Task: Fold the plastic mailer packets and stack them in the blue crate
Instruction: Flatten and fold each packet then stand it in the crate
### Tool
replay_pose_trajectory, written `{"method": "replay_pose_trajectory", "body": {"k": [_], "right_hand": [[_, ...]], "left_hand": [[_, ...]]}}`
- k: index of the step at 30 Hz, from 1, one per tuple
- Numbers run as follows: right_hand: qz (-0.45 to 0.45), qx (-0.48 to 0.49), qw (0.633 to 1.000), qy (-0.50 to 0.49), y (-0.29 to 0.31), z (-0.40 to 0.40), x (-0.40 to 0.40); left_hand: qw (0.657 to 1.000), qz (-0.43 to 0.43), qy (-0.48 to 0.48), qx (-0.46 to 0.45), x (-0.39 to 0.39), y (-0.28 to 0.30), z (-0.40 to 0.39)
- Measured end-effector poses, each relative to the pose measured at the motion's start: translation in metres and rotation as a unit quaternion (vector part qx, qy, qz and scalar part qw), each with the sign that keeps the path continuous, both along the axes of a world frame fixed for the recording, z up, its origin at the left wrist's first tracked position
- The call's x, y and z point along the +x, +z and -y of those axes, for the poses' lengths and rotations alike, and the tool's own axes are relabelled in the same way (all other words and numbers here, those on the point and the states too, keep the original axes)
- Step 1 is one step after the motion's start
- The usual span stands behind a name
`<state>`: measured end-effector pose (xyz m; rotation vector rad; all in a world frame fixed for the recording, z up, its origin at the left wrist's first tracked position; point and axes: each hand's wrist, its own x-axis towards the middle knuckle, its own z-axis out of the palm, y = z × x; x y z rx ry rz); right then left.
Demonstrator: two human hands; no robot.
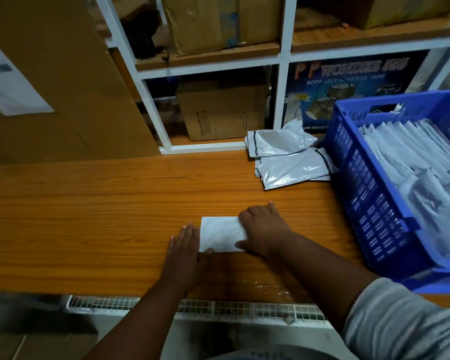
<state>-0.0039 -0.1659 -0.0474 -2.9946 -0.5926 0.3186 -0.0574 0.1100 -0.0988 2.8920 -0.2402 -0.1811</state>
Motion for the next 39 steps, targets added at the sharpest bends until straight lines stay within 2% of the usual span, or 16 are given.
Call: {"method": "replay_pose_trajectory", "body": {"k": [3, 6, 11, 14, 19, 22, 25, 29, 31, 36, 39], "right_hand": [[-0.049, -0.031, 0.998, -0.036, 0.012, -0.015, 0.013], [-0.076, -0.065, 0.988, -0.115, 0.023, -0.021, 0.019], [-0.093, 0.081, 0.977, -0.173, 0.028, 0.003, 0.021], [-0.103, 0.156, 0.96, -0.21, 0.05, 0.025, 0.018], [-0.005, 0.268, 0.926, -0.266, 0.138, 0.087, -0.002], [0.092, 0.313, 0.896, -0.302, 0.193, 0.149, -0.017], [0.197, 0.275, 0.867, -0.367, 0.235, 0.218, -0.04], [0.227, 0.209, 0.843, -0.44, 0.25, 0.297, -0.063], [0.18, 0.139, 0.858, -0.46, 0.234, 0.316, -0.068], [-0.023, -0.034, 0.892, -0.45, 0.164, 0.327, -0.067], [-0.159, -0.051, 0.866, -0.471, 0.138, 0.332, -0.062]], "left_hand": [[0.995, 0.007, 0.048, -0.084, -0.009, 0.021, 0.01], [0.997, 0.041, 0.033, -0.059, -0.012, 0.044, 0.015], [0.998, 0.061, 0.004, -0.018, -0.002, 0.073, 0.036], [0.997, 0.061, -0.016, -0.034, 0.011, 0.089, 0.067], [0.986, 0.103, -0.066, -0.117, 0.029, 0.126, 0.141], [0.975, 0.117, -0.101, -0.16, 0.034, 0.149, 0.193], [0.963, 0.108, -0.145, -0.198, 0.031, 0.167, 0.246], [0.953, 0.065, -0.202, -0.217, 0.024, 0.178, 0.307], [0.954, 0.036, -0.219, -0.202, 0.021, 0.179, 0.33], [0.955, 0.006, -0.246, -0.164, 0.012, 0.166, 0.352], [0.958, -0.013, -0.246, -0.147, 0.01, 0.156, 0.348]]}}
